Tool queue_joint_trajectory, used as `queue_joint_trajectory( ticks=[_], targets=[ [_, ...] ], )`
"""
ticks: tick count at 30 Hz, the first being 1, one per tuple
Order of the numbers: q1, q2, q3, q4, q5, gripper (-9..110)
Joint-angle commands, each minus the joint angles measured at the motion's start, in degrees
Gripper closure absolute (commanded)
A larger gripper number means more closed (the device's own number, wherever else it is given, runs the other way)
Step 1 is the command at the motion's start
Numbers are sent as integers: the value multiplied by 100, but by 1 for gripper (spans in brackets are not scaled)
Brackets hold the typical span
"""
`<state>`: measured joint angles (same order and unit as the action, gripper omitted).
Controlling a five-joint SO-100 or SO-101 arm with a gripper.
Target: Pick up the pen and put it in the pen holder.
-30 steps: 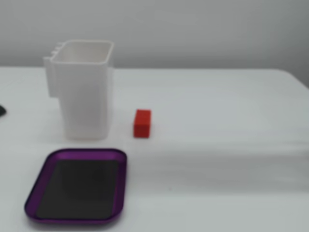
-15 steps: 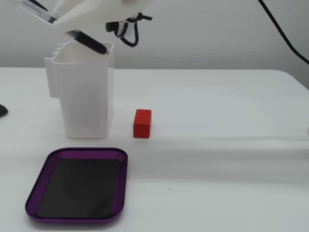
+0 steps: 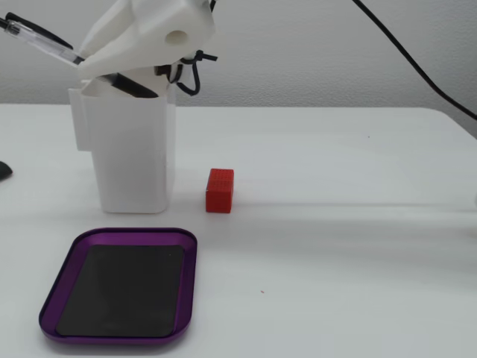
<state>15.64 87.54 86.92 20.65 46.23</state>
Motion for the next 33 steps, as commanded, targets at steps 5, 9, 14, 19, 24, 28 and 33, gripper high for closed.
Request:
queue_joint_trajectory(
  ticks=[5, 9, 14, 19, 24, 28, 33],
  targets=[
    [53, 141, -229, -44, -35, 88],
    [62, 167, -299, 325, -44, 86],
    [70, 686, -765, 1415, -70, 86],
    [-26, 1907, -958, 2777, -1072, 86],
    [-492, 3375, -606, 3867, -2083, 86],
    [-712, 4518, 325, 4518, -3015, 86],
    [-668, 6012, 2320, 4605, -3753, 86]
  ],
)
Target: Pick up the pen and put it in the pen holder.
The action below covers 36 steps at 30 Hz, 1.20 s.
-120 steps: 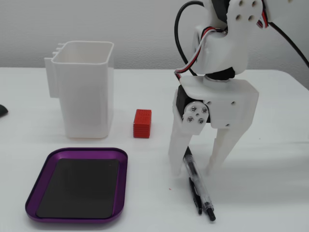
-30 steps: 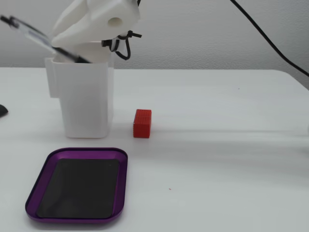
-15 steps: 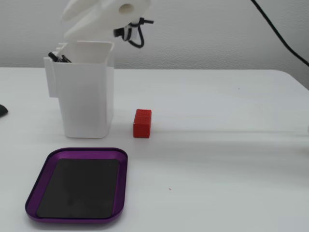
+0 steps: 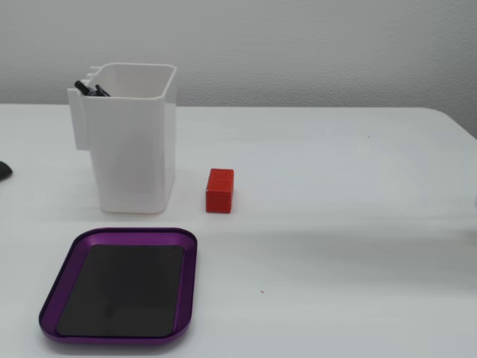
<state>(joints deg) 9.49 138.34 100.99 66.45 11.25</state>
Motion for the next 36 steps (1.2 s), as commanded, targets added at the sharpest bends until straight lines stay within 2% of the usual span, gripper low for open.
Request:
queue_joint_trajectory(
  ticks=[1, 9, 14, 19, 26, 31, 36],
  targets=[
    [-53, 1283, 1371, 18, -316, 86],
    [-53, 4263, 4852, 9, -378, 86],
    [-53, 5977, 6442, 88, -369, 86],
    [-62, 5651, 7225, 88, -299, 86],
    [-62, 5616, 7383, 97, -343, 87],
    [-62, 5616, 7365, 193, -352, 103],
    [-62, 5616, 7374, 167, -316, 100]
  ],
)
